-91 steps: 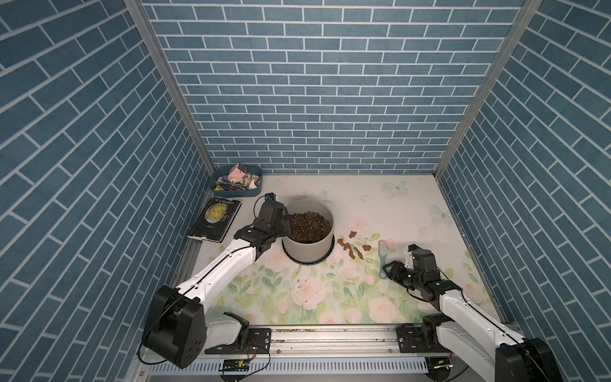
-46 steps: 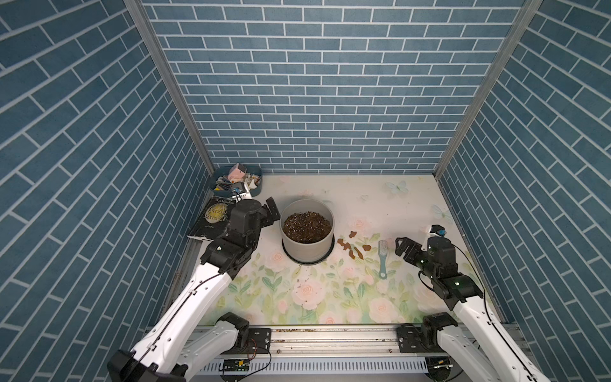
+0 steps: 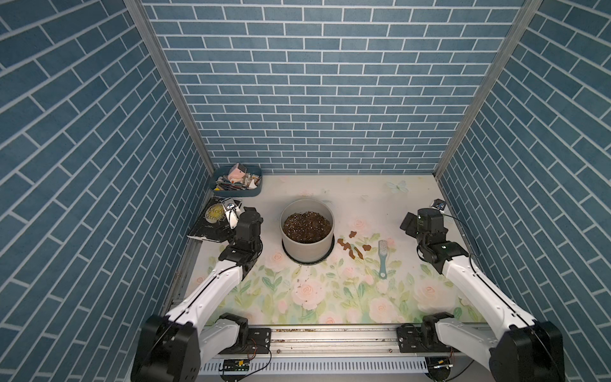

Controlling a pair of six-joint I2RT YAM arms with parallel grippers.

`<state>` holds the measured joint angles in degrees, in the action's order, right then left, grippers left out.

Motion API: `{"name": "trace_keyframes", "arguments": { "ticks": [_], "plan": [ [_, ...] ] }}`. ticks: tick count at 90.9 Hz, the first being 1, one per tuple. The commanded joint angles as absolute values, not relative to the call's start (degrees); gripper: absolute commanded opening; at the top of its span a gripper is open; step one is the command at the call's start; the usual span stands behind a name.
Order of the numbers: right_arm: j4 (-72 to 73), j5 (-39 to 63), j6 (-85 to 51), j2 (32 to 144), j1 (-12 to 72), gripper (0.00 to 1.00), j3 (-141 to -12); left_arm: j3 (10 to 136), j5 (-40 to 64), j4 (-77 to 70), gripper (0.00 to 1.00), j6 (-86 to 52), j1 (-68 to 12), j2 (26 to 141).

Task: Scrub the dried mud off the ceramic pot
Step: Reset both arms

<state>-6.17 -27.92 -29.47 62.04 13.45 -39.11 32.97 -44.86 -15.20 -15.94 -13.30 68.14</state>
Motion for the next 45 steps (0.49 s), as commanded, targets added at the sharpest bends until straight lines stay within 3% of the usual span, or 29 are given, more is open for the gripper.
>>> {"name": "trace_keyframes", "arguments": {
  "ticks": [1, 9, 21, 34, 45],
  "plan": [
    [11.15, -38.2, -26.61, 55.15, 10.4, 0.99, -27.94, 28.96, -44.76, -31.39, 1.0, -13.36, -9.69, 74.9],
    [30.29, -43.09, -18.53, 50.84, 10.1, 0.99, -15.62, 23.11, -43.51, -41.54, 1.0, -11.01, -9.23, 79.79],
    [39.93, -45.9, -15.65, 54.25, 5.08, 1.0, -8.47, 18.35, -43.59, -56.25, 1.0, -7.91, -9.07, 81.34],
    [60.72, -32.95, -12.51, 63.92, 0.94, 1.0, -3.29, 14.57, -36.76, -67.17, 1.0, -6.35, -7.48, 83.46],
    [78.74, -22.95, -8.29, 74.47, 0.88, 1.0, -2.07, 12.74, -23.66, -70.57, 1.0, -2.32, -6.89, 84.29]
  ]
}}
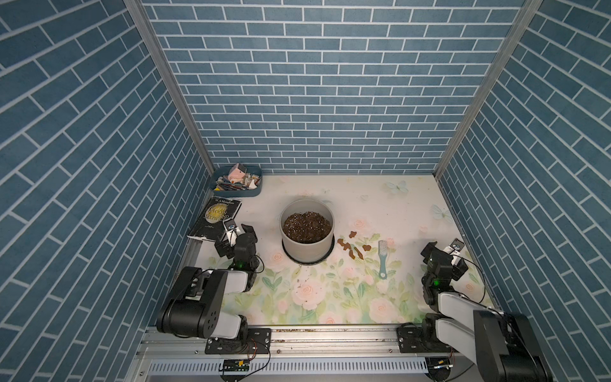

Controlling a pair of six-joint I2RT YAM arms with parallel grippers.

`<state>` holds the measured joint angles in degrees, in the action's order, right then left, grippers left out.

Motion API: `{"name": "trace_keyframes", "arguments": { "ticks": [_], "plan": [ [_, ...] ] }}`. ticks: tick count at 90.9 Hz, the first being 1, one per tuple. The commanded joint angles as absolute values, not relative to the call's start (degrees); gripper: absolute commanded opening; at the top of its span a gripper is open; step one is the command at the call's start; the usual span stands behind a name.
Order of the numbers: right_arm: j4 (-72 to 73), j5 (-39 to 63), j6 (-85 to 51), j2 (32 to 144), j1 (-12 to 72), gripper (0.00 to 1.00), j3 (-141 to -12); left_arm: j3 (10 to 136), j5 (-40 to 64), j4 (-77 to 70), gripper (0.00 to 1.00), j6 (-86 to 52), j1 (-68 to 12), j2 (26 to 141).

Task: Scrub the dried mud off the ceramic pot
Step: Reset both arms

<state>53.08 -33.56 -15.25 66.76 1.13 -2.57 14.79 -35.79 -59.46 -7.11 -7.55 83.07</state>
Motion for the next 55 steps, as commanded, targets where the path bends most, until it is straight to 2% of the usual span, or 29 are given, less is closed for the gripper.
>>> {"name": "trace_keyframes", "arguments": {
  "ticks": [1, 4, 7, 11, 14, 18, 21, 55],
  "plan": [
    [80.24, -22.37, -8.01, 75.82, 0.88, 1.0, -2.13, 12.34, -22.81, -70.93, 1.0, -2.17, -6.66, 84.25],
    [85.19, -20.01, -7.14, 80.42, 0.79, 1.0, -2.56, 10.93, -22.03, -73.81, 1.0, -2.57, -6.08, 85.05],
    [81.87, -15.97, -5.35, 81.02, 0.55, 1.0, -4.29, 10.0, -22.87, -80.3, 1.0, -1.69, -6.05, 87.85],
    [78.53, -11.13, -3.22, 82.55, 0.69, 1.0, -7.54, 11.04, -20.77, -73.85, 1.0, -3.02, -5.6, 86.0],
    [78.79, -9.54, -1.89, 85.31, 1.34, 1.0, -8.46, 10.4, -21.4, -78.24, 1.0, -2.74, -5.03, 87.42],
    [81.9, -10.51, -0.24, 88.55, 3.04, 1.0, -9.22, 11.11, -21.09, -74.62, 1.0, -3.78, -4.94, 86.41],
    [76.24, -10.27, -0.21, 86.94, 3.35, 1.0, -10.44, 10.43, -21.27, -76.59, 1.0, -3.08, -4.87, 86.86],
    [76.7, -13.22, -0.33, 87.24, 4.0, 1.0, -10.72, 10.54, -21.07, -76.66, 1.0, -3.19, -5.01, 86.7]
  ]
}}
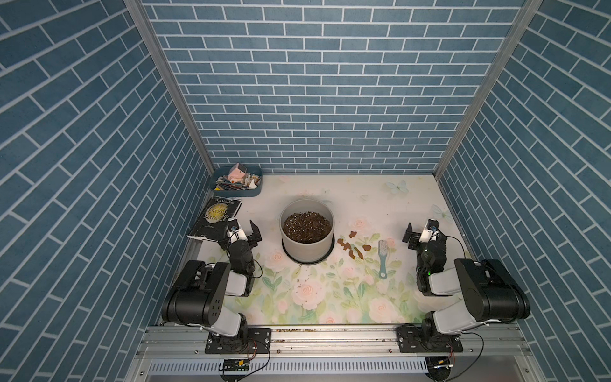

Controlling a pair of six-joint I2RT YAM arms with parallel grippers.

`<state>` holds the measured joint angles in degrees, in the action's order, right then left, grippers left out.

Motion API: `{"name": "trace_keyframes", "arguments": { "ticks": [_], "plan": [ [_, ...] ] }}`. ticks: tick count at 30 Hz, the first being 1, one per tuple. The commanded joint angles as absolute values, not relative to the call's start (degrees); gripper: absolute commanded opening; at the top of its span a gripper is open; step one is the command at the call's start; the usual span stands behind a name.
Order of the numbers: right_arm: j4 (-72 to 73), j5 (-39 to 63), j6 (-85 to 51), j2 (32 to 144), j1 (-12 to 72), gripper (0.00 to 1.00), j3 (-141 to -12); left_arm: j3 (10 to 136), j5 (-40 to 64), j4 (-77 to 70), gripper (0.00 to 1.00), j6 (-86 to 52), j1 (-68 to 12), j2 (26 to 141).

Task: Scrub the dried mud off the ceramic pot
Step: Reset both arms

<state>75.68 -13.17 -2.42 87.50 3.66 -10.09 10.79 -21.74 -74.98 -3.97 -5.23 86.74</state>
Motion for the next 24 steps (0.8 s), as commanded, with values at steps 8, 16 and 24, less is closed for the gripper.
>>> {"name": "trace_keyframes", "arguments": {
  "ticks": [8, 16, 24],
  "plan": [
    [76.95, -13.41, -0.1, 87.43, 4.17, 1.0, -10.68, 10.65, -21.01, -76.16, 1.0, -3.25, -5.04, 86.63],
    [76.98, -13.44, -0.09, 87.4, 4.22, 1.0, -10.75, 10.88, -20.79, -75.87, 1.0, -3.34, -4.92, 86.67],
    [77.09, -12.46, -0.01, 87.61, 4.11, 1.0, -10.73, 10.85, -20.61, -75.76, 1.0, -3.38, -4.83, 86.64]
  ]
}}
